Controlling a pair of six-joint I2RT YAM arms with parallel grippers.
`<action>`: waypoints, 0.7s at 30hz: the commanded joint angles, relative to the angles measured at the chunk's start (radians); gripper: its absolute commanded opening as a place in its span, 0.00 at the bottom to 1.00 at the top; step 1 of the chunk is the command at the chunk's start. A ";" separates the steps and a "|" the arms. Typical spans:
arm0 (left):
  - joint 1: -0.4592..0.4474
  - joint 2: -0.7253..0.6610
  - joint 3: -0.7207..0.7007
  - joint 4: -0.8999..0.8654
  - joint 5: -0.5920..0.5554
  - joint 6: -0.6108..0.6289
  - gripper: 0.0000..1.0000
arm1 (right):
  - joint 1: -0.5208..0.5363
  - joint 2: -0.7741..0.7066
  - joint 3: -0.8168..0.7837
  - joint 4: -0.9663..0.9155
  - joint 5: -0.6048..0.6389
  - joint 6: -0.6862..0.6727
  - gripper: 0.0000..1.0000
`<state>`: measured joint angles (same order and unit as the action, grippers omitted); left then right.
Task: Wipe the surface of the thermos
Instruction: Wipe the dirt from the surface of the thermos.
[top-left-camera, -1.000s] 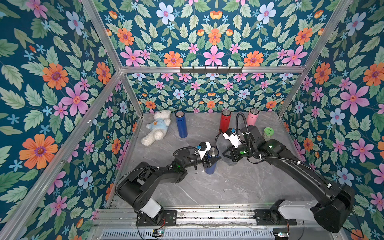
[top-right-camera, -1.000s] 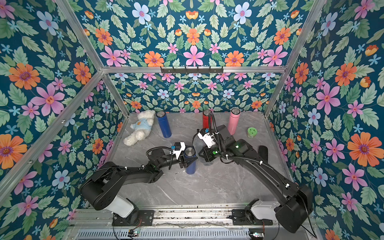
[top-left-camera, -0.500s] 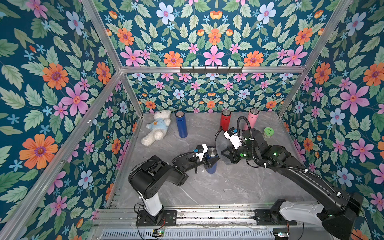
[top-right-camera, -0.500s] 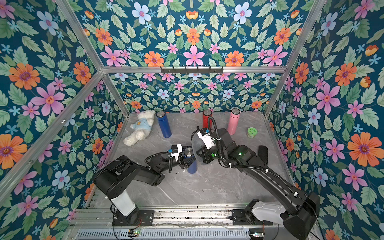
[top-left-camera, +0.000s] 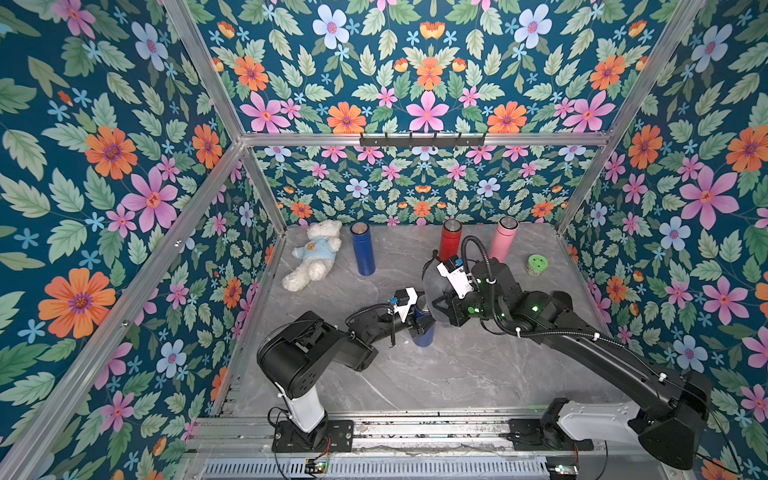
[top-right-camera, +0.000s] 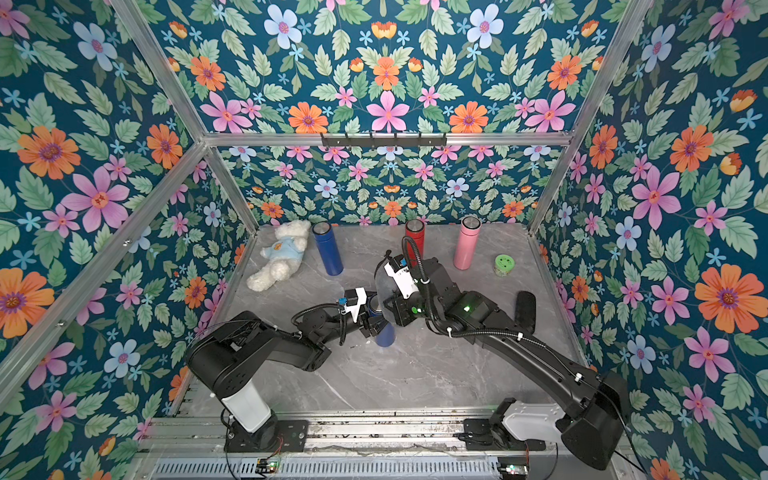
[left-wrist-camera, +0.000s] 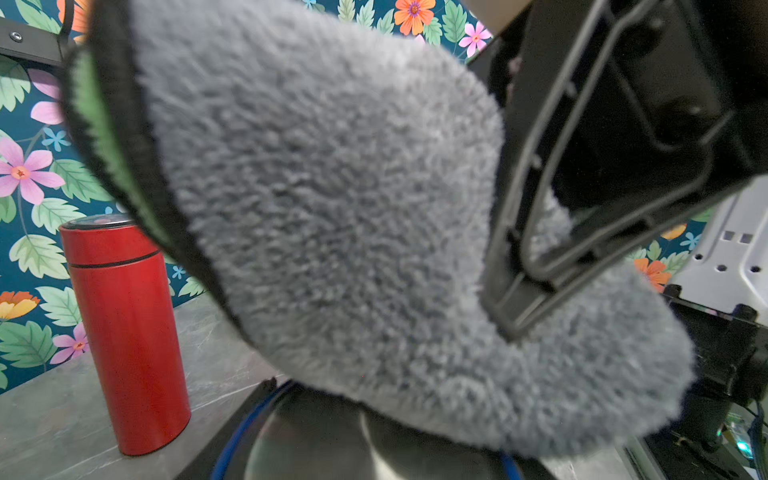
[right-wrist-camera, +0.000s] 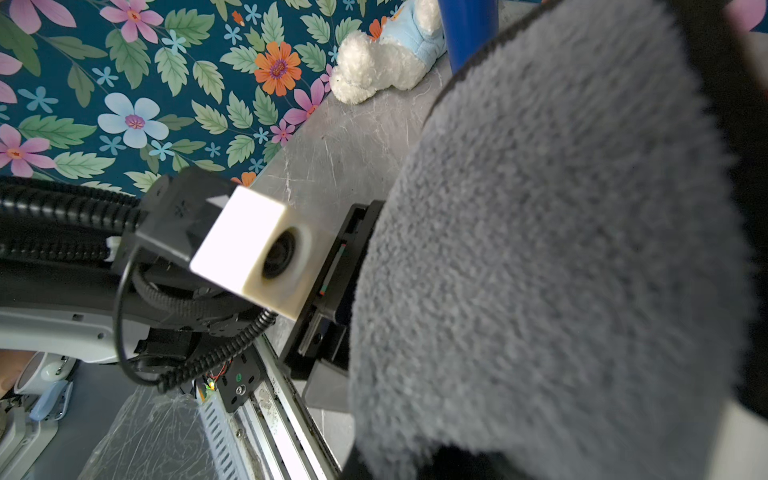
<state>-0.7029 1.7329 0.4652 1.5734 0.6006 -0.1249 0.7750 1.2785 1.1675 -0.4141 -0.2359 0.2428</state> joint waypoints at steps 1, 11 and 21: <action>-0.005 0.011 0.001 -0.194 0.020 0.058 0.00 | 0.004 0.047 0.008 0.056 0.008 0.003 0.00; -0.005 0.017 -0.001 -0.188 0.017 0.057 0.00 | 0.004 0.220 0.043 0.100 0.073 -0.002 0.00; -0.004 0.030 0.007 -0.173 0.034 0.044 0.00 | 0.037 -0.001 -0.188 0.020 0.094 0.083 0.00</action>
<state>-0.7067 1.7432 0.4755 1.5803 0.6300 -0.1074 0.8051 1.2984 1.0248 -0.1123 -0.1524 0.2829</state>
